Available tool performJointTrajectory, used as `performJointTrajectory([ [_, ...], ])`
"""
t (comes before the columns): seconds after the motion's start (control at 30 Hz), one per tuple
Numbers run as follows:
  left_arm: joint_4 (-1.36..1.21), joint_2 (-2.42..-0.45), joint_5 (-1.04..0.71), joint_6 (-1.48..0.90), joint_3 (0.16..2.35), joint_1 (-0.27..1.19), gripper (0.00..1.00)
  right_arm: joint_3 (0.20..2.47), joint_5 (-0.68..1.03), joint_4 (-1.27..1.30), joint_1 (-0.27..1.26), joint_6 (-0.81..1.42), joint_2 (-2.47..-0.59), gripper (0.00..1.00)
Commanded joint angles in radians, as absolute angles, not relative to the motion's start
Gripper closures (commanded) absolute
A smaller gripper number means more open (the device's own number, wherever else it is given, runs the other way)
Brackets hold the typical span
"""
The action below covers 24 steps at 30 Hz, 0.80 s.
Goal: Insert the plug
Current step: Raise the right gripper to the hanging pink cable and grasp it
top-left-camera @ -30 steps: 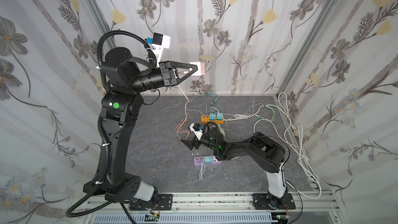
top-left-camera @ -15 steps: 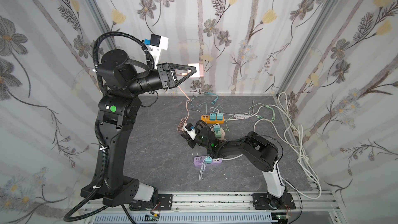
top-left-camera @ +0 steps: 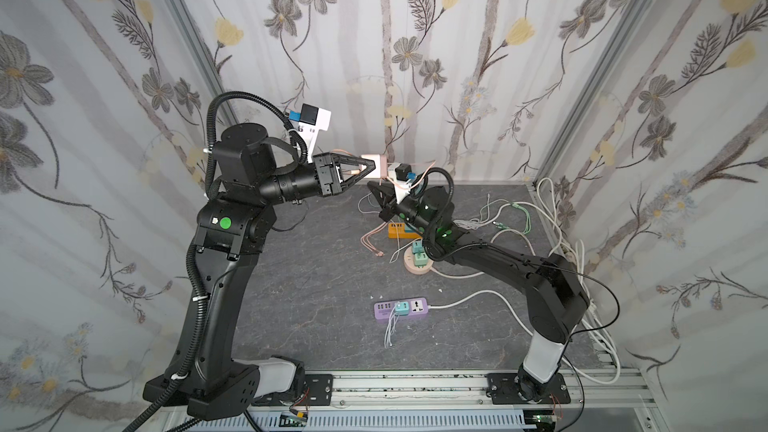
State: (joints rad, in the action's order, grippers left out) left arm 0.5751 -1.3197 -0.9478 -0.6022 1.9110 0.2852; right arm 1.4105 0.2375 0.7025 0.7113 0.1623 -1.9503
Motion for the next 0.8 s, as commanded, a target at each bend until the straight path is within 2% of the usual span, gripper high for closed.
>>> performJointTrajectory([
  [0.0,0.559,-1.325,-0.940,-0.573,1.899,0.298,1.00,1.482,0.267,0.631,0.670,0.211,-1.916,1.00],
  [0.17,0.537,-1.356,-0.928,-0.571,1.913,0.359,1.00,1.577,0.290,0.587,0.591,0.215,-1.856,1.00],
  [0.4,0.546,-1.479,-0.883,-0.524,2.046,0.503,1.00,1.635,0.316,0.492,0.466,0.132,-1.759,1.00],
  [0.6,0.591,-1.651,-0.826,-0.456,2.233,0.634,1.00,1.554,0.369,0.377,0.302,0.039,-1.672,1.00],
  [0.77,0.709,-1.862,-0.667,-0.364,2.474,0.721,1.00,1.458,0.477,0.241,0.130,-0.030,-1.621,1.00],
])
